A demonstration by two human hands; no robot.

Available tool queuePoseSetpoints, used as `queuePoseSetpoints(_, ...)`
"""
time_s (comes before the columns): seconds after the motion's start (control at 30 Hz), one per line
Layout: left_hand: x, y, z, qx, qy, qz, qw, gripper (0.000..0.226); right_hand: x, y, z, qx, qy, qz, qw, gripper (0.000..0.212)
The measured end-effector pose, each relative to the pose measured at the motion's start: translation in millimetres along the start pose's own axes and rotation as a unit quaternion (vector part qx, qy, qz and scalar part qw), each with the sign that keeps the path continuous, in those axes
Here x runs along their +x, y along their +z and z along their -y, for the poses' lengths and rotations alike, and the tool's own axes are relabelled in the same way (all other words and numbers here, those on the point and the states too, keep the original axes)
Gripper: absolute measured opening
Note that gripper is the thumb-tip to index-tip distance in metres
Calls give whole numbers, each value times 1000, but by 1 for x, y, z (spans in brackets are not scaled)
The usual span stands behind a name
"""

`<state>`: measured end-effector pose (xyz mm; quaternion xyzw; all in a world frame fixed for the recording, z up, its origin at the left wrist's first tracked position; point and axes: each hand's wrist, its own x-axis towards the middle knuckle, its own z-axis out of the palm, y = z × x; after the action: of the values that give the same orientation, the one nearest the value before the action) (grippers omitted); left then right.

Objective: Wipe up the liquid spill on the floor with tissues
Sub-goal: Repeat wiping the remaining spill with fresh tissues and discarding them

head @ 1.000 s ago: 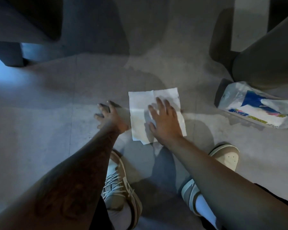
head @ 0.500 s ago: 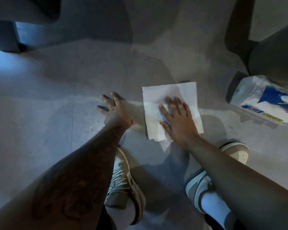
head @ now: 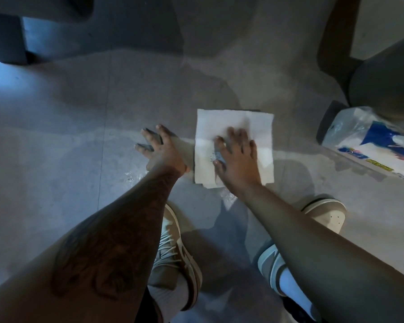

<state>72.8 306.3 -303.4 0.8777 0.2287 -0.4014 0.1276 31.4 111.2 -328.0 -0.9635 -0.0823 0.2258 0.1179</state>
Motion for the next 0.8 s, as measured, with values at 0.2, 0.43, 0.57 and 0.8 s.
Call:
queuePoseSetpoints(0.2,-1,-1,-3,-5,-2,-1,1000,137,20,-3,3,-19,-113,6,993,48)
queuePoseSetpoints(0.43,-1,-1,0,5,2,0,1000,141,5,-13,-23,81,-130,-33,988,30)
queuePoseSetpoints(0.57,-1,-2,0,17,3,-5,1000,140,13,-38,-14,244,18,-74,967,15)
queuePoseSetpoints(0.8,-1,-2,-2,9,1,3,1000,138,36,-77,-25,505,169,-258,806,32)
